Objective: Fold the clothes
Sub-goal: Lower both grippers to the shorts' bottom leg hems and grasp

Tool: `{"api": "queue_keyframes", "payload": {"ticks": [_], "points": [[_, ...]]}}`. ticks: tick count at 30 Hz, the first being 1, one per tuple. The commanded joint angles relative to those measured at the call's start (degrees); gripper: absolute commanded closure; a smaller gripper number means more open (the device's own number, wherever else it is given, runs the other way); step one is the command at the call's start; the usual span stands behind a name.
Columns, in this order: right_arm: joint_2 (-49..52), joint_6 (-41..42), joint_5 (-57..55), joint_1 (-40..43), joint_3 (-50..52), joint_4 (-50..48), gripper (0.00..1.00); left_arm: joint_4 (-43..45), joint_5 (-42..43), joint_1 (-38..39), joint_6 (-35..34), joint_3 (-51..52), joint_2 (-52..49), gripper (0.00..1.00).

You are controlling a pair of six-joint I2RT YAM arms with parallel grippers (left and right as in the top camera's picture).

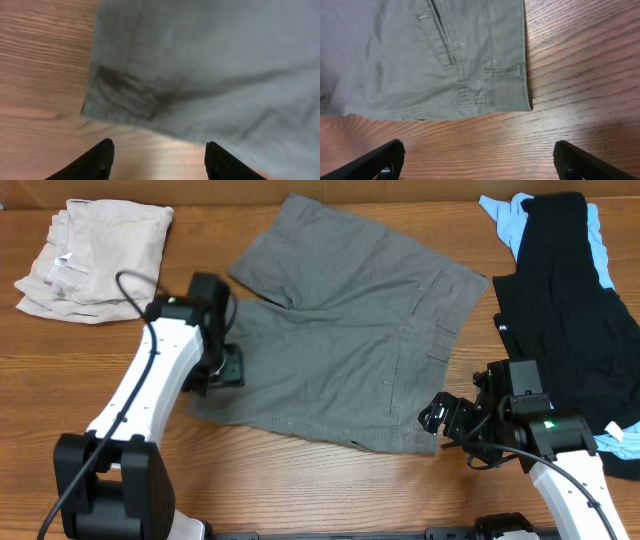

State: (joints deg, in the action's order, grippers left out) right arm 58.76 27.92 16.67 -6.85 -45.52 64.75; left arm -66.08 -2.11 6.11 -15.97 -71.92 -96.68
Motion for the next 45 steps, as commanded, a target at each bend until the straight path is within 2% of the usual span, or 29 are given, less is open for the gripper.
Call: {"api": "queue_keyframes", "payload": {"ticks": [1,7,12,20,28,30,34,37,41,45], "points": [[1.8,0.7,0.2,-0.3,2.0,-2.2,0.02,4.5,7.0,-3.7,2.6,5.9,1.1,0.4],[5.3,0.7,1.0,-0.3,2.8,-4.5,0.02,14.7,9.1,-3.8,7.6,12.5,1.1,0.39],[7.4,0.6,1.0,-0.3,2.8,-5.8,0.02,17.3,8.9,-3.8,11.3,15.1,1.1,0.4],[9.2,0.6,0.9,-0.3,2.8,-7.8,0.0,18.1,4.0,-3.8,10.6,17.9,1.1,0.37],[9.5,0.6,-0.1,-0.3,2.8,-8.3,0.0,19.6,-6.1,-3.9,6.6,21.9,1.1,0.42],[9.5,0.6,-0.1,-0.3,2.8,-8.6,0.0,20.0,-6.4,-3.9,6.5,21.9,1.1,0.4],[9.5,0.6,-0.1,-0.3,2.8,-8.9,0.0,20.4,-7.5,-3.8,6.5,21.9,1.1,0.32],[9.5,0.6,-0.1,-0.3,2.8,-9.0,0.0,20.9,-7.5,-3.8,6.5,21.9,1.1,0.3],[9.5,0.2,-0.3,-0.3,2.8,-9.4,0.0,20.9,-8.0,-3.9,6.5,21.2,1.1,0.31],[9.5,-0.6,-0.7,-0.3,2.8,-9.7,0.0,21.6,-7.9,-4.0,6.1,18.7,1.1,0.37]]}}
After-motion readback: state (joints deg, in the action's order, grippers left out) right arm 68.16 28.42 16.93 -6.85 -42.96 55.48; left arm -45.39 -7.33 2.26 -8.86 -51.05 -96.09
